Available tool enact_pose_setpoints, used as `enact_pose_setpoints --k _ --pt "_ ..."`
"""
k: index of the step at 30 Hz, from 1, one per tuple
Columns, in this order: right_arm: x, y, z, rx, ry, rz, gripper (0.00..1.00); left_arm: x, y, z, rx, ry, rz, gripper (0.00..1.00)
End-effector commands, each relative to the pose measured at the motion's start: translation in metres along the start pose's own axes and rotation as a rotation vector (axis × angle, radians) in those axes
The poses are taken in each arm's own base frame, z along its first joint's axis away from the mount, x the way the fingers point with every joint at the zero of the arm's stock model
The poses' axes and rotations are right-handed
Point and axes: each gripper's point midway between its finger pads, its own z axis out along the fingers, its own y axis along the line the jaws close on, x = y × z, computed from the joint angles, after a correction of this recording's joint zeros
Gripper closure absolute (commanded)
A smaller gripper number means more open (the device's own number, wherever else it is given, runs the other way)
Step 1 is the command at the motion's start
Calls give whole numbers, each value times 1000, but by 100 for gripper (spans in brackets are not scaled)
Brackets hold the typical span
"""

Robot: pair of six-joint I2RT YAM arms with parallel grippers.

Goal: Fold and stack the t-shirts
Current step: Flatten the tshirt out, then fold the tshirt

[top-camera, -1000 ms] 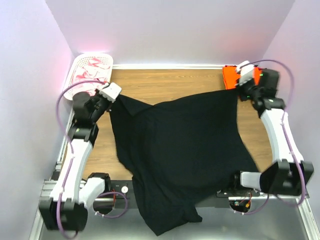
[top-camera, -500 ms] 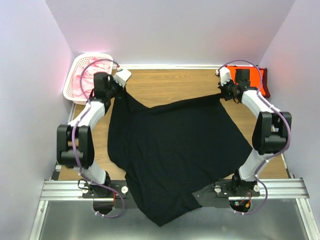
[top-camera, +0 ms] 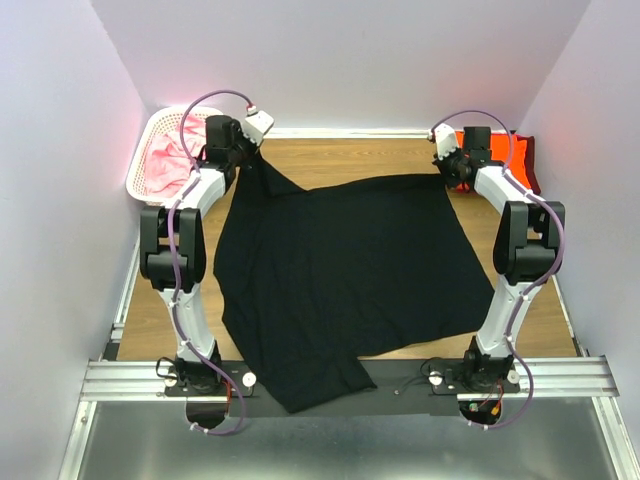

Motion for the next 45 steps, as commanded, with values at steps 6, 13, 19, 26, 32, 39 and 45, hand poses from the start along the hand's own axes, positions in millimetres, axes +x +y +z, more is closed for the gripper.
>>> enact_pose_setpoints --k 6,13,19,26,32,39,45 --pt "-16 -12 0 45 -24 -18 99 0 5 0 -40 38 6 100" --pt "-14 -9 -5 32 -18 -47 100 -4 -6 -36 -6 63 10 100" --pt "-19 -10 -16 34 -33 -79 100 0 -35 -84 55 105 4 100" --pt "-26 -9 -34 30 -65 -127 99 1 -95 -145 149 171 72 100" --pt "-13 -13 -54 26 -65 -148 100 -4 -141 -191 236 212 129 100" --pt "13 3 -67 -16 -33 -221 100 16 -201 -228 466 290 196 100" --pt "47 14 -59 -44 49 -276 99 37 -240 -248 619 343 241 100"
